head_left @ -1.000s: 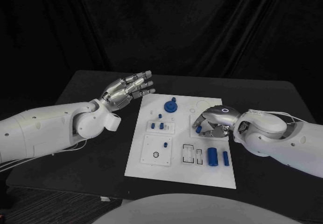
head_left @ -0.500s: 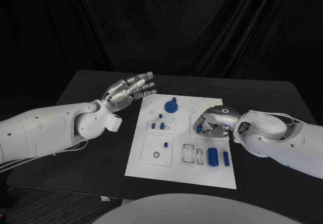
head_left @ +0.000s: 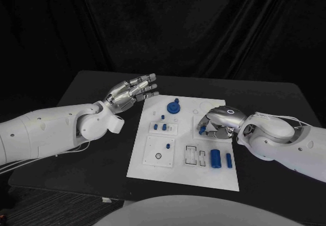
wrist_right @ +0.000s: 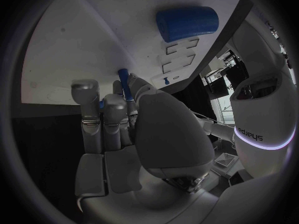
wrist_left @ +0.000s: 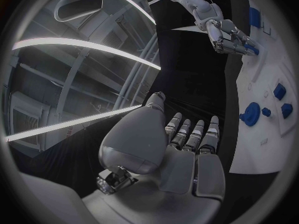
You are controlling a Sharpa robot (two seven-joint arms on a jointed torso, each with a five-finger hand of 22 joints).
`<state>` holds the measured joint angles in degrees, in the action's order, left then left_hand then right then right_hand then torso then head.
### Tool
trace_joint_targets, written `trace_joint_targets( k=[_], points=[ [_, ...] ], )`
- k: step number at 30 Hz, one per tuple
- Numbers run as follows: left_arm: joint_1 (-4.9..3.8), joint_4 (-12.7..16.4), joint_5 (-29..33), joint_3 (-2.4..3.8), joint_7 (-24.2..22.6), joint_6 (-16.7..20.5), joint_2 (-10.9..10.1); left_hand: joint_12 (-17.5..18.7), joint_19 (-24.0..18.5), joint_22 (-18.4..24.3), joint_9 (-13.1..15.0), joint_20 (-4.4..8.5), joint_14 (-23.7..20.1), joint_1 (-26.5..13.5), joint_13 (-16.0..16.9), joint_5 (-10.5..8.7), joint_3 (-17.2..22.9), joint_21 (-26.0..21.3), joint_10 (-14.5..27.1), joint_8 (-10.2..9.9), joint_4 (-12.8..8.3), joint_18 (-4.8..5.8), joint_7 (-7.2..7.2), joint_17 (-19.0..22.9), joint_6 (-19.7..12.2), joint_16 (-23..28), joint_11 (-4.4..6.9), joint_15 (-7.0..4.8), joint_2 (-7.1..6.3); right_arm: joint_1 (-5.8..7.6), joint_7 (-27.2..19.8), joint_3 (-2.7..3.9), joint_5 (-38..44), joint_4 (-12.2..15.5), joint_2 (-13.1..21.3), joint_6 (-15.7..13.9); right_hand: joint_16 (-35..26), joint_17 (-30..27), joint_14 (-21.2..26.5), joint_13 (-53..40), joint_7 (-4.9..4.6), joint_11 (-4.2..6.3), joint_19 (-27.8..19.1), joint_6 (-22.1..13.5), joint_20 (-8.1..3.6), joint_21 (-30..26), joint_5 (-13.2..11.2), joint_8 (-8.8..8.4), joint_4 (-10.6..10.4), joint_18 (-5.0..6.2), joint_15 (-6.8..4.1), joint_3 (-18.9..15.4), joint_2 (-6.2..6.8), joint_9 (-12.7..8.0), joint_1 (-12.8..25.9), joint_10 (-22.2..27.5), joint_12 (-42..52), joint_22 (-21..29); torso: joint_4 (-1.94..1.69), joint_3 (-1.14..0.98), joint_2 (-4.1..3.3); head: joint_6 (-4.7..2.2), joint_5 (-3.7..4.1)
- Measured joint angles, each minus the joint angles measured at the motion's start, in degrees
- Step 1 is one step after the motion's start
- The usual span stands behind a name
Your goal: Assemble the parts on the task board
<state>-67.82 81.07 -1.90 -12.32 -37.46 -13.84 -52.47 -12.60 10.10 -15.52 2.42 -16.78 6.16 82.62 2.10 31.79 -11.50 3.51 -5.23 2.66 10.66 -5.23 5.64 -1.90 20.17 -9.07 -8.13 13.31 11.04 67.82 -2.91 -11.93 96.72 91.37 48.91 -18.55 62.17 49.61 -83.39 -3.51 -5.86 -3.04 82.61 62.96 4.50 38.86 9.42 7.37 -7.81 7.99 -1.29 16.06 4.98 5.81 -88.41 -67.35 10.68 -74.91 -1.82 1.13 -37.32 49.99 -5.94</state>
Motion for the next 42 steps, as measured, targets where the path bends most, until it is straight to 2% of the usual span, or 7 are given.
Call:
trace_joint_targets(
  k=[3,11,17,18,24,37,42],
  points=[
    [0.03,-0.06,0.00,0.00,0.09,-0.01,0.01,0.00,0.00,0.00,0.00,0.00,0.00,0.00,0.00,0.00,0.16,0.00,0.00,0.00,-0.16,0.00,0.00,0.00,0.00,0.00,0.00,0.00,0.00,1.18,0.00,-0.05,0.00,1.46,0.62,-0.61,0.00,-0.11,0.00,0.00,-0.10,0.00,0.00,0.10,0.00,0.00,-0.20,0.00,0.23,0.00,0.00,0.23,0.12,0.08,-0.43,-0.22,-0.28,0.00,0.01,0.00,0.02,0.00,-0.07],
    [0.09,-0.22,0.00,0.01,0.33,-0.02,0.03,-0.23,0.00,0.00,0.00,0.00,0.00,0.23,-0.01,0.26,0.16,0.00,-0.19,0.00,-0.16,-0.01,0.00,0.00,0.00,0.00,-0.18,0.00,0.23,6.32,0.44,0.08,0.00,7.63,2.49,-1.32,0.00,-0.24,0.00,-0.01,-0.61,-0.22,0.00,-0.01,0.00,0.57,-0.21,0.00,0.46,0.01,0.00,0.64,0.05,0.08,-0.51,-0.44,-1.10,0.01,0.01,0.02,0.07,0.00,-0.04],
    [0.16,-0.36,0.00,0.02,0.54,-0.02,0.24,-0.23,0.00,0.06,0.00,0.00,0.00,0.23,-0.01,0.26,0.31,0.00,-0.06,0.00,-0.31,-0.01,0.00,0.00,0.00,-0.23,-0.30,0.00,0.22,7.55,1.14,0.07,0.00,11.86,2.02,-0.77,1.25,1.96,-0.29,-0.02,-1.32,-0.73,0.13,1.14,-0.13,2.90,-0.35,-0.11,0.79,-0.09,-0.29,1.10,0.36,0.09,-0.81,-0.97,-1.84,0.01,0.00,0.03,0.07,0.00,0.25],
    [0.19,-0.38,0.00,0.02,0.57,-0.02,0.30,-0.23,0.00,0.06,0.00,0.00,0.00,0.22,-0.01,0.25,0.31,0.00,0.02,0.00,-0.31,-0.01,0.00,0.00,0.00,-0.23,-0.38,0.00,0.22,7.56,1.31,0.06,0.00,12.28,1.45,-0.49,1.77,2.58,-0.29,-0.02,-1.20,-0.89,0.22,1.43,-0.22,3.63,-0.39,-0.21,0.79,-0.86,-0.29,1.10,0.39,0.21,-0.84,-1.17,-2.02,0.01,-0.01,0.03,0.04,0.00,0.31],
    [0.40,-0.67,0.00,0.00,0.70,-0.13,0.51,-0.23,0.00,0.21,0.00,0.00,0.00,0.49,-0.01,0.50,0.55,0.00,0.02,0.00,-0.55,-0.02,-0.22,0.00,-0.22,-0.23,-0.38,0.00,0.49,6.22,2.07,0.07,0.47,12.62,-2.76,1.36,3.09,4.42,-0.29,0.01,-1.00,-0.65,0.41,2.23,-0.41,5.52,-0.19,-0.29,0.95,-0.89,-0.29,1.26,0.47,0.38,-0.88,-1.73,-2.77,-0.04,-0.02,0.01,-0.04,0.00,0.53],
    [0.45,-0.91,0.00,0.02,0.85,-0.29,0.49,-0.22,0.00,0.20,0.00,0.00,0.00,0.49,-0.02,0.50,0.55,0.00,0.02,0.00,-0.55,-0.02,-0.22,0.01,-0.22,-0.23,-0.38,0.00,0.49,0.82,3.61,0.04,4.13,6.40,-14.14,5.44,4.72,6.34,-0.29,0.00,-1.00,-0.61,0.41,2.24,-0.41,6.12,-0.19,-0.10,1.42,-0.88,-0.29,1.73,0.71,0.41,-0.78,-2.30,-3.76,-0.03,-0.08,0.00,-0.12,0.00,0.26],
    [0.47,-1.35,0.00,0.01,0.93,-0.33,0.65,-0.22,0.00,0.20,0.00,0.00,0.00,0.49,-0.02,0.50,0.55,0.00,0.02,0.00,-0.55,-0.02,-0.22,0.01,-0.22,-0.23,-0.38,0.00,0.49,-0.55,3.75,0.03,5.05,4.68,-16.40,5.60,5.06,6.78,-0.29,-0.04,-1.00,-0.74,0.41,2.23,-0.41,6.12,-0.19,-0.21,1.43,-0.88,-0.29,1.73,0.71,0.40,-0.78,-2.44,-4.04,-0.03,-0.06,0.00,-0.12,0.00,0.10]
  ],
)
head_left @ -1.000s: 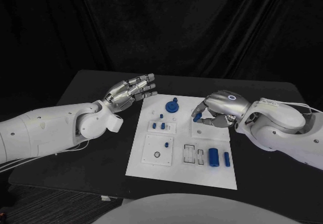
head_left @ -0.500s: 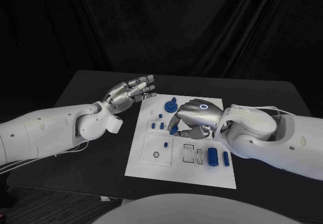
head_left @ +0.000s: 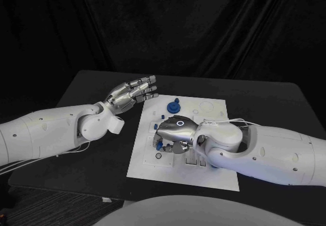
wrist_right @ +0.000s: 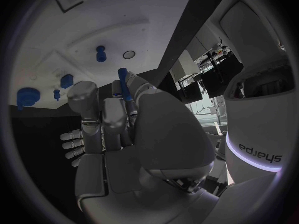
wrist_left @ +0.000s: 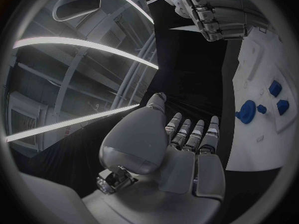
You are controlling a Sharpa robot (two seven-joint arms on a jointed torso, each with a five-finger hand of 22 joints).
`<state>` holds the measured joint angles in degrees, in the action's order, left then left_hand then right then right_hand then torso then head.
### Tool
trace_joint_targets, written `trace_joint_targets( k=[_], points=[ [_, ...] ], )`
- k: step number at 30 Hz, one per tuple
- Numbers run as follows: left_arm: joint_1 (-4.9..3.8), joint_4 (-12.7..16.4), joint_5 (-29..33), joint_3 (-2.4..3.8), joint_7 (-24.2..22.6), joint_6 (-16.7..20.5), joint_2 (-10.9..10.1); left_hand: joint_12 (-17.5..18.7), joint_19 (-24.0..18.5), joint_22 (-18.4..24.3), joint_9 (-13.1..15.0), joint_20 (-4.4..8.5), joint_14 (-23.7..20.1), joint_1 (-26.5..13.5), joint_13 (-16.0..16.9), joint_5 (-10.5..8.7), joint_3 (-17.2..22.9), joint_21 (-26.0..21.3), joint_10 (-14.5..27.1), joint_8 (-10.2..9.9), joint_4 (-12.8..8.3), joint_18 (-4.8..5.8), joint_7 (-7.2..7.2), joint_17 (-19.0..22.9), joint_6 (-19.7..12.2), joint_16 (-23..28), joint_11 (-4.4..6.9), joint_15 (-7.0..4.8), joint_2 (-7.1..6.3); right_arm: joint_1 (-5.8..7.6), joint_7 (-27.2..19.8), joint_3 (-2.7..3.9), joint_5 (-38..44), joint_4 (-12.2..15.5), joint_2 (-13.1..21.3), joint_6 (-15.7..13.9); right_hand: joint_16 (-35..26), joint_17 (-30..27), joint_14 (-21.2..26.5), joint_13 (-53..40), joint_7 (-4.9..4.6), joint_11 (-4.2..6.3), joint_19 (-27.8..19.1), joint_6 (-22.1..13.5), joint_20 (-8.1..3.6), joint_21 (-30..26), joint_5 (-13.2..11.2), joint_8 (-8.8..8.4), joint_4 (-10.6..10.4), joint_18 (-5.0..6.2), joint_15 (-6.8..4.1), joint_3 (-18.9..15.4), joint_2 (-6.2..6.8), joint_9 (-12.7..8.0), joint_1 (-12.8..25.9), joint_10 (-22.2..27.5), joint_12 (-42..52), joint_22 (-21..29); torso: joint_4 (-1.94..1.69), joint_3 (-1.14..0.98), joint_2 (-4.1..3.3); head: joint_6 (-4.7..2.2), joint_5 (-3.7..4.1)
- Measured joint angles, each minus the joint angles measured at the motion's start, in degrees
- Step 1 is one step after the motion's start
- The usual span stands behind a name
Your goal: Assemble the parts on the task board
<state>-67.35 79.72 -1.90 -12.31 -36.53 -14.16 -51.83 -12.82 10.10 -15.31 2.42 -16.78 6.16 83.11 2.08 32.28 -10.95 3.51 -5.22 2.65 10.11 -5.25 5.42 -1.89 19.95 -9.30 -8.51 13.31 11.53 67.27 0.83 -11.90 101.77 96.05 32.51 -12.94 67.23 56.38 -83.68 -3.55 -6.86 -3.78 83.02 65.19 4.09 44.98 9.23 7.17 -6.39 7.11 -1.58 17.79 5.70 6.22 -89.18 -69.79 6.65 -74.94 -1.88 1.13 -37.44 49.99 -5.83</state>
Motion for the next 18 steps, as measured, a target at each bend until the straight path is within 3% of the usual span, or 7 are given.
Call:
trace_joint_targets(
  k=[18],
  points=[
    [0.19,-0.38,0.00,0.00,0.26,-0.14,0.24,0.00,0.00,0.12,0.00,0.00,0.00,0.00,-0.01,0.00,0.16,0.00,0.00,0.00,-0.16,0.00,0.00,0.00,0.00,0.00,0.00,0.00,0.00,-1.27,0.22,0.03,1.98,-2.05,-1.97,1.24,0.27,0.44,0.00,0.01,0.00,0.04,0.00,0.00,0.00,0.29,0.26,-0.64,0.49,0.01,0.00,0.49,0.56,-0.09,0.56,-0.58,-0.56,0.01,0.06,-0.01,0.07,0.00,0.01]
  ],
)
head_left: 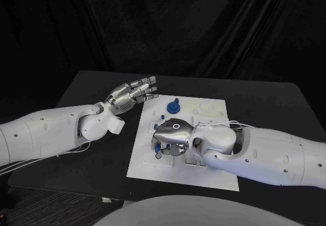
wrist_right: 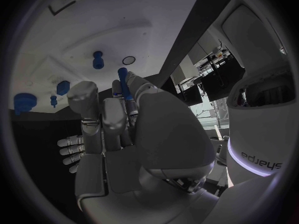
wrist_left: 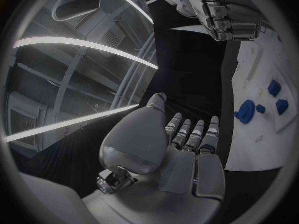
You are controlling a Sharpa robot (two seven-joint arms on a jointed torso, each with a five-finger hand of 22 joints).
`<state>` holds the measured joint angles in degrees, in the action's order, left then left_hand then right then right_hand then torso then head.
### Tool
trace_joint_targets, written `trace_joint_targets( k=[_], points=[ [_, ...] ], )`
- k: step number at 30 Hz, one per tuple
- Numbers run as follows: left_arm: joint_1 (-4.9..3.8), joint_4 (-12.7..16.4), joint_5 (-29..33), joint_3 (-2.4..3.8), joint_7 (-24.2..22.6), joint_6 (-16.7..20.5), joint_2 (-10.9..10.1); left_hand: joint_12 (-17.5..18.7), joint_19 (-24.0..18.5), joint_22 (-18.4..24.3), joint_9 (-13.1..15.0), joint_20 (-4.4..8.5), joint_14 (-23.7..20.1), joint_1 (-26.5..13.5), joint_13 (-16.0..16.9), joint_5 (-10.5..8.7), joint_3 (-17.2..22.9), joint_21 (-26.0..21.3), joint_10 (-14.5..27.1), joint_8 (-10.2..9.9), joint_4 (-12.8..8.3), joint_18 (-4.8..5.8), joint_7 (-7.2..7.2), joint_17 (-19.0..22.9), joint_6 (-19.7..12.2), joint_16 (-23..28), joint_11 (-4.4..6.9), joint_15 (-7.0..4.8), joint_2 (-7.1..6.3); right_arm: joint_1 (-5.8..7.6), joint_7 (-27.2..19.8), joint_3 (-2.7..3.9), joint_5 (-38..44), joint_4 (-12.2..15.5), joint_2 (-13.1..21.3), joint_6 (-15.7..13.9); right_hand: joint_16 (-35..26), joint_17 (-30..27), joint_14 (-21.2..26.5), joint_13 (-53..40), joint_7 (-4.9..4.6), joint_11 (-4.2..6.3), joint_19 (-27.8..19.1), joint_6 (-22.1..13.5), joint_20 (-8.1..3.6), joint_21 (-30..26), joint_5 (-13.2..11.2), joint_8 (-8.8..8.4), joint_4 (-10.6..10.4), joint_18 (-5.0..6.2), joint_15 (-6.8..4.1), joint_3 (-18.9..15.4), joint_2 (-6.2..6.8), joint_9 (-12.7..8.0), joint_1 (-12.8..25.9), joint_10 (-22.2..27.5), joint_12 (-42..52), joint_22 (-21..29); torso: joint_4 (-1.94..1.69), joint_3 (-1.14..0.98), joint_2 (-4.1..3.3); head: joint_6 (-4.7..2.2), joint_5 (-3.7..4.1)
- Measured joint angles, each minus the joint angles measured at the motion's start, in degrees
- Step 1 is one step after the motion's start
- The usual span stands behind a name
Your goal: Assemble the parts on the task board
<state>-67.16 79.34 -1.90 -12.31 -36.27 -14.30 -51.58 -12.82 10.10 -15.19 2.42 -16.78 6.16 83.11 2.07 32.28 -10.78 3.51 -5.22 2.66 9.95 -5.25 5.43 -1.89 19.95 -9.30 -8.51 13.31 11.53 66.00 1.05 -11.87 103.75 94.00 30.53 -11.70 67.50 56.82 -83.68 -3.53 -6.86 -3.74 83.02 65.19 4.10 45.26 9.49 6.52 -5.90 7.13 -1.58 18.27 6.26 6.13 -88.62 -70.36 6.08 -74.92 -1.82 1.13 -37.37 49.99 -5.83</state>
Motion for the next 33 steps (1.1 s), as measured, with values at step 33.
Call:
trace_joint_targets(
  k=[33],
  points=[
    [0.06,-0.88,0.00,0.00,1.99,-0.64,0.21,0.00,0.00,0.25,0.00,0.00,0.00,0.00,-0.01,0.00,0.00,0.00,0.00,0.00,0.00,0.00,0.00,0.00,0.00,0.00,0.00,0.00,0.00,-1.46,0.19,0.32,0.57,0.28,0.29,2.02,0.21,-0.09,0.00,-0.13,0.01,-0.13,0.00,-0.02,0.00,0.62,-0.05,-0.21,0.70,0.01,0.00,0.70,0.06,-0.08,-0.37,-0.30,-0.64,0.02,0.02,0.00,0.02,0.00,-0.16]
  ],
)
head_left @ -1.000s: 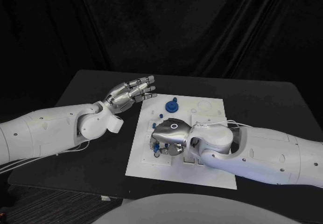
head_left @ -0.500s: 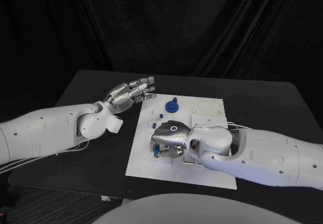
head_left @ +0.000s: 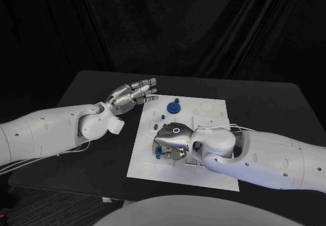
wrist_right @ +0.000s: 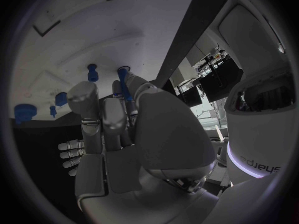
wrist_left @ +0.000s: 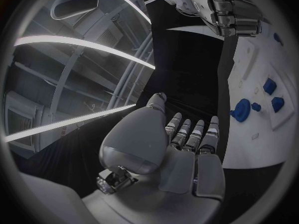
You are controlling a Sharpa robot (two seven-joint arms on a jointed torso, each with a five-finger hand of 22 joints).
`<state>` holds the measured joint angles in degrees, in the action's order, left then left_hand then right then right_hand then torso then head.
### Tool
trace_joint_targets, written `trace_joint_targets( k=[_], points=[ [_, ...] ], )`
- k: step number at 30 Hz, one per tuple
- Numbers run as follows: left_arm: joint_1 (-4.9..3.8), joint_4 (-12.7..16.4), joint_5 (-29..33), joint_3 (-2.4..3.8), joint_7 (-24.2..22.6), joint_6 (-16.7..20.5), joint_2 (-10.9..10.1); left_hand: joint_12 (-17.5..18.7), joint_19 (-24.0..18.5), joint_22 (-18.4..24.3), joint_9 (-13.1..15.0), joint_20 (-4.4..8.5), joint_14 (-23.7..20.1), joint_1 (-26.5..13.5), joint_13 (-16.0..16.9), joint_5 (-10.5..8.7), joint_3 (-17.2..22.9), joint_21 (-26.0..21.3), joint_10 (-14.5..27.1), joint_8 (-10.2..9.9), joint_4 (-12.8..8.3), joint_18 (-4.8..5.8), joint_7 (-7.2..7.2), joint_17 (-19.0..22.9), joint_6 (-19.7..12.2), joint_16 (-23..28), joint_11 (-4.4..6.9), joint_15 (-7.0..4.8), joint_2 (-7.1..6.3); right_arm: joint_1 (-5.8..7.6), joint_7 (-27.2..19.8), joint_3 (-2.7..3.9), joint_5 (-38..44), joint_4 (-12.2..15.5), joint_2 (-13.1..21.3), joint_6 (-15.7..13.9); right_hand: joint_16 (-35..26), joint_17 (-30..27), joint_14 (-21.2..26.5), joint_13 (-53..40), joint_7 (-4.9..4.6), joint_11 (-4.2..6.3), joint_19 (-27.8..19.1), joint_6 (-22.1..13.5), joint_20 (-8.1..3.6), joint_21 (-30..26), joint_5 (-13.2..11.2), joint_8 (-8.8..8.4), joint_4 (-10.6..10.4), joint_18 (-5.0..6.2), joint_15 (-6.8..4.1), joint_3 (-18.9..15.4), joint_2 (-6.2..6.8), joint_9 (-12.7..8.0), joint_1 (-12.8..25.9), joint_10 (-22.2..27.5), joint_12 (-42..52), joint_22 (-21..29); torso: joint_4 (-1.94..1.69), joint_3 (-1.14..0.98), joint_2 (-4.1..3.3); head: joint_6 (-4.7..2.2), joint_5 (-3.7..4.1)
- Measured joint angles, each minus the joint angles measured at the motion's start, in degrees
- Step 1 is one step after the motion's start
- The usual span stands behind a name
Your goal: Assemble the parts on the task board
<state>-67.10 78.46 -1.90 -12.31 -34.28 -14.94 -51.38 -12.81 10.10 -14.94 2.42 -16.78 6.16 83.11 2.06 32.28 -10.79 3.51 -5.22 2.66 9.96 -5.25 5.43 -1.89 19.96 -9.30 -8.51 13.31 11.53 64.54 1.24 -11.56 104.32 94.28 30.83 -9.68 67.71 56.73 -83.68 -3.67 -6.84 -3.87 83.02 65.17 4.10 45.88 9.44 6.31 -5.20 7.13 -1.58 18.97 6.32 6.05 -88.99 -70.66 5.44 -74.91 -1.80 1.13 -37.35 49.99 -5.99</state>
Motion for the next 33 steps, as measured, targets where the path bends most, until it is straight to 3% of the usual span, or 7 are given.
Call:
trace_joint_targets(
  k=[13,22,25,27,29,33],
  points=[
    [0.07,-0.27,-0.01,0.00,0.77,-0.40,0.25,0.00,0.00,0.06,0.00,0.00,0.00,0.00,0.00,0.00,0.00,0.00,0.00,0.00,0.00,0.00,0.00,0.00,0.00,0.00,0.00,0.00,0.00,-0.37,0.00,0.06,-0.02,0.00,0.01,0.11,0.00,-0.16,0.00,-0.09,-0.12,-0.20,0.00,0.12,0.00,0.00,-0.01,-0.45,0.00,0.00,0.00,0.00,-0.01,0.01,-0.01,-0.21,-0.17,0.00,0.00,0.00,0.01,0.00,0.09],
    [0.13,-0.41,-0.01,0.01,1.01,-0.55,0.35,0.00,0.00,0.11,0.00,0.00,0.00,0.00,0.00,0.00,0.00,0.00,0.00,0.00,0.00,0.00,0.00,0.00,0.00,0.00,0.00,0.00,0.00,-0.94,0.24,-0.04,-0.01,-0.42,0.16,0.46,0.00,-0.27,-0.21,0.03,-0.76,0.12,-0.24,-0.49,0.24,0.00,-0.02,-1.07,0.16,0.00,0.21,0.16,0.03,-0.09,0.03,-0.26,-0.78,-0.04,-0.01,0.00,-0.01,0.00,0.02],
    [0.16,-0.48,-0.01,0.01,1.05,-0.60,0.43,0.00,0.00,0.11,0.00,0.00,0.00,0.00,0.00,0.00,0.00,0.00,0.00,0.00,0.00,-0.01,0.00,0.00,0.00,0.00,0.00,0.00,0.00,-0.97,0.36,-0.07,0.02,-0.43,0.17,0.76,0.00,-0.37,-0.03,-0.23,-1.31,-0.71,-0.85,-3.37,0.85,-0.66,0.02,-2.45,0.20,0.00,1.12,0.57,0.72,-0.67,0.75,3.33,-1.56,-0.04,-0.01,0.00,-0.01,0.00,0.02],
    [0.20,-0.54,-0.01,0.00,1.07,-0.62,0.47,0.00,0.00,0.10,0.00,0.00,0.00,0.00,0.00,0.00,0.00,0.00,0.00,0.00,0.00,0.00,0.00,0.00,0.00,0.00,0.00,0.00,0.00,-1.08,0.47,-0.14,0.06,-0.57,0.26,1.05,0.00,-0.55,0.53,0.06,-0.61,-1.68,-1.45,-7.44,1.45,-1.68,-0.38,-2.61,-0.18,0.00,1.98,0.33,1.69,-1.60,1.71,7.89,-1.68,-0.04,-0.01,0.00,-0.01,0.00,0.02],
    [0.21,-0.54,-0.01,-0.01,1.09,-0.65,0.51,0.00,0.00,0.10,0.00,0.00,0.00,0.00,0.00,0.00,0.00,0.00,0.00,0.00,0.00,0.00,0.00,0.00,0.00,0.00,0.00,0.00,0.00,-1.09,0.48,-0.10,0.07,-0.59,0.33,1.21,0.00,-0.71,0.75,-0.21,-0.04,-1.98,-2.10,-10.26,1.63,-2.19,-0.76,-2.61,-0.32,0.01,2.20,0.10,2.20,-2.02,2.26,10.63,-1.58,-0.03,-0.01,0.00,-0.01,0.00,0.02],
    [0.25,-0.59,-0.01,-0.01,1.13,-0.69,0.52,0.00,0.00,0.10,0.00,0.00,0.00,0.00,0.00,0.00,0.00,0.00,0.00,0.00,0.00,0.00,0.00,0.00,0.00,0.00,0.00,0.00,0.00,-1.16,0.45,-0.08,0.07,-0.62,0.33,1.36,0.00,-1.35,1.60,-0.03,1.47,-2.64,-2.92,-15.85,2.00,-3.20,-1.50,-2.61,0.18,0.00,2.30,-1.31,2.05,-2.36,2.83,15.18,-1.58,-0.03,-0.01,0.00,-0.01,0.00,0.02]
  ],
)
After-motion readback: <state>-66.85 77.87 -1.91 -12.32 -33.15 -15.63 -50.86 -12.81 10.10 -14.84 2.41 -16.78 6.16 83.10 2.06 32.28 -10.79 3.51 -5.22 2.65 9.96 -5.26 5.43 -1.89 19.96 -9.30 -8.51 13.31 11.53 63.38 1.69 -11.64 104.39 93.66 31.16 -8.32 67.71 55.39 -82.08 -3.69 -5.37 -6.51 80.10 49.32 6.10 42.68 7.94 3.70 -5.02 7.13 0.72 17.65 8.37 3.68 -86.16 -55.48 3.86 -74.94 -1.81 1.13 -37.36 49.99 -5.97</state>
